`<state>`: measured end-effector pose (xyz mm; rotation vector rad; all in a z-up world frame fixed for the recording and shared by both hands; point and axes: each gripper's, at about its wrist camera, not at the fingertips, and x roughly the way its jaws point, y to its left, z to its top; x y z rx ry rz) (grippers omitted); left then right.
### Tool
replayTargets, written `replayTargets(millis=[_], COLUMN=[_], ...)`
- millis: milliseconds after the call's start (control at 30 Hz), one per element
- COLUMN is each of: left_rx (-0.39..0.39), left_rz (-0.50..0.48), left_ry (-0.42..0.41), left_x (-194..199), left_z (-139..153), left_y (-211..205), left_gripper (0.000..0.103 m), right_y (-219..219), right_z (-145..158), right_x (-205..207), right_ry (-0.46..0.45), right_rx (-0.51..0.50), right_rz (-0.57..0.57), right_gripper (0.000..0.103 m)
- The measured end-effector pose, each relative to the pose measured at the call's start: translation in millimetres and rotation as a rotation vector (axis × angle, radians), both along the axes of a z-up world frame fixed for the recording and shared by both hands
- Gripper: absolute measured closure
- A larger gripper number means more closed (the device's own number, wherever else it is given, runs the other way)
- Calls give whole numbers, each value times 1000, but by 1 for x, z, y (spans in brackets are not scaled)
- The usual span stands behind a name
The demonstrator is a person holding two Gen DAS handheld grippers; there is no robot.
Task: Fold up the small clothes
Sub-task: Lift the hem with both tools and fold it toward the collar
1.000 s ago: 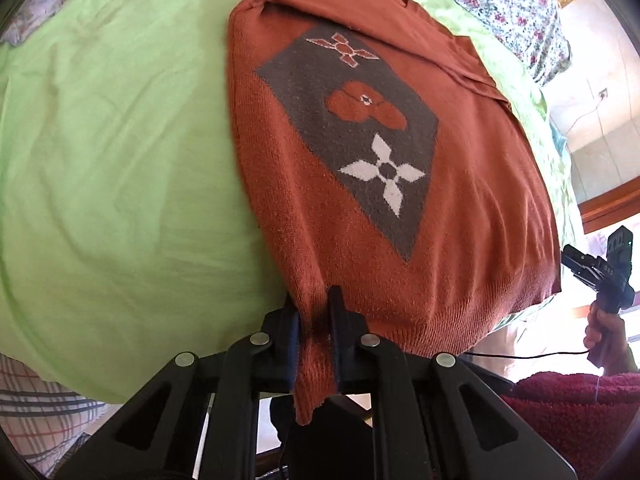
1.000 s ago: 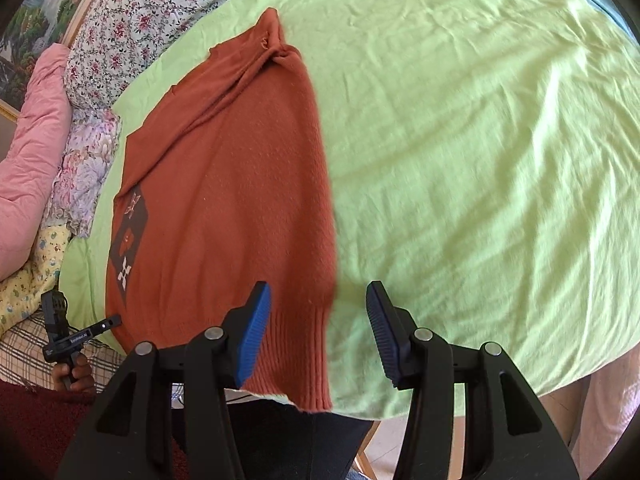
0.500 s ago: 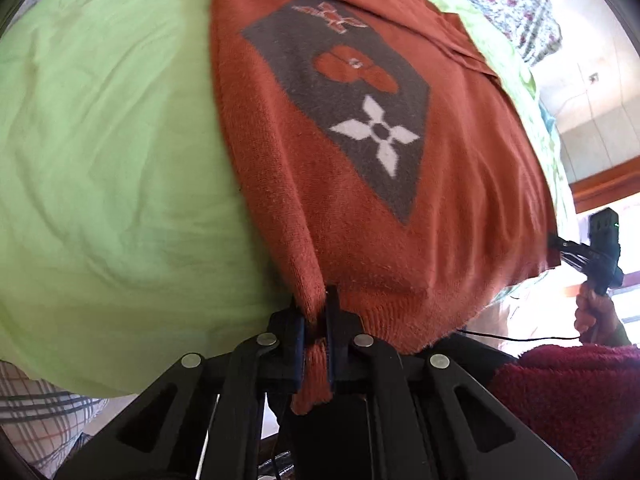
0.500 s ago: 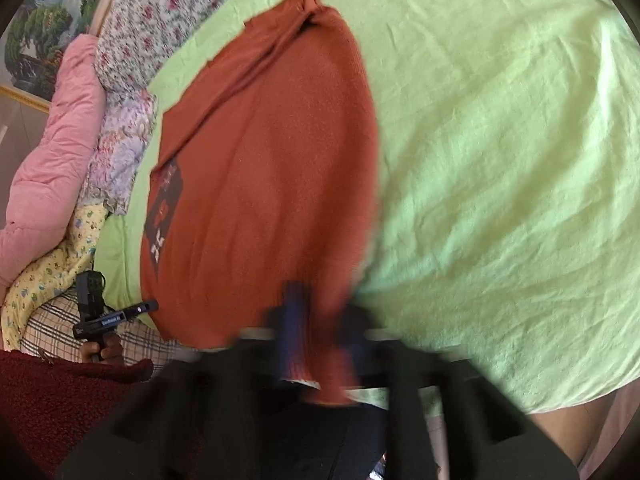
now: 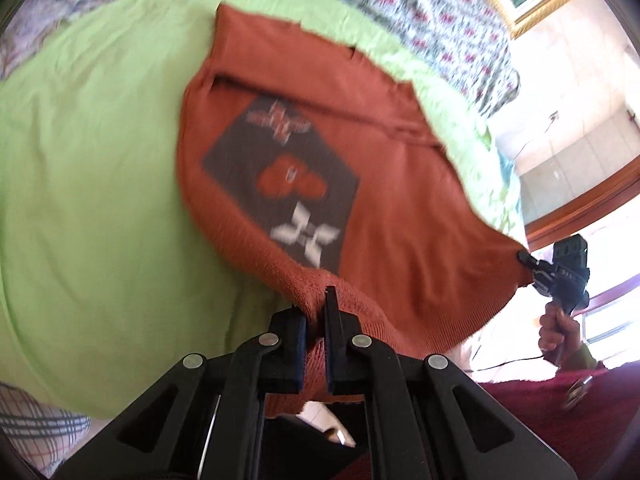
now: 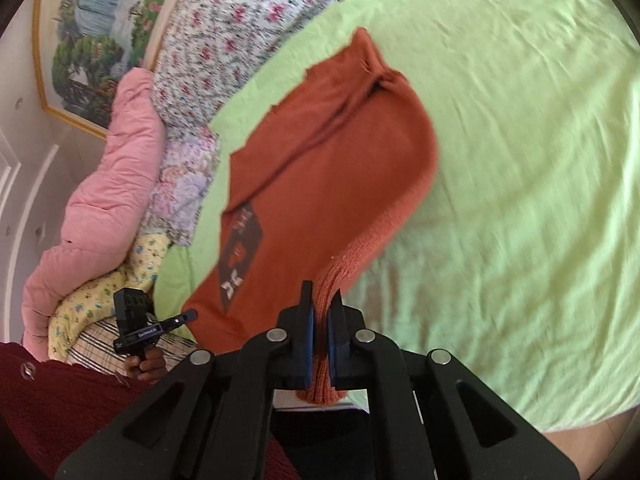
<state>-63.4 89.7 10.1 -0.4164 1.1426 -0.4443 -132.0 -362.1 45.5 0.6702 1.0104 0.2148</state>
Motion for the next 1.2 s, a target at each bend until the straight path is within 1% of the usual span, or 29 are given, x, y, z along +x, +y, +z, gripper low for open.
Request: replayTargets(millis=[100,233,400,500,667,767,867,1000,1200], left_rx=[-24,-36,-47,-37,-30,-23,-20,-11,-2], left_rz=[36,82,143,170,224,244,263,284,307], left_ry=[-48,-109,-163,-183,-174,-164,-143,-96,-51], left_x=[21,57,99,128,184,212,235,261,297], left_z=[18,37,51,55,46,39,29,9,-18], left_y=[6,15,27,29,30,29,31,35,38], left_gripper=[99,98,99,99,99,99,99,99,98], right_y=[-3,-8,-18,-28,-48,-54,-55,-65,-83], right_z=[17,33,48,49,36,29,19,-1,-34], right_x=[18,46,93,123,184,217,254,288,318], right_ry=[-68,-128,-184,-201,-191,-185,-158,-107,-33], right_rx=[11,14,5,-10,-25,-29,-44,-62,-79], right_rz=[-14,-27,-32,-38,-75,-64,-44,-46,-66], right_gripper=[97,97,97,97,97,97,97,97,97])
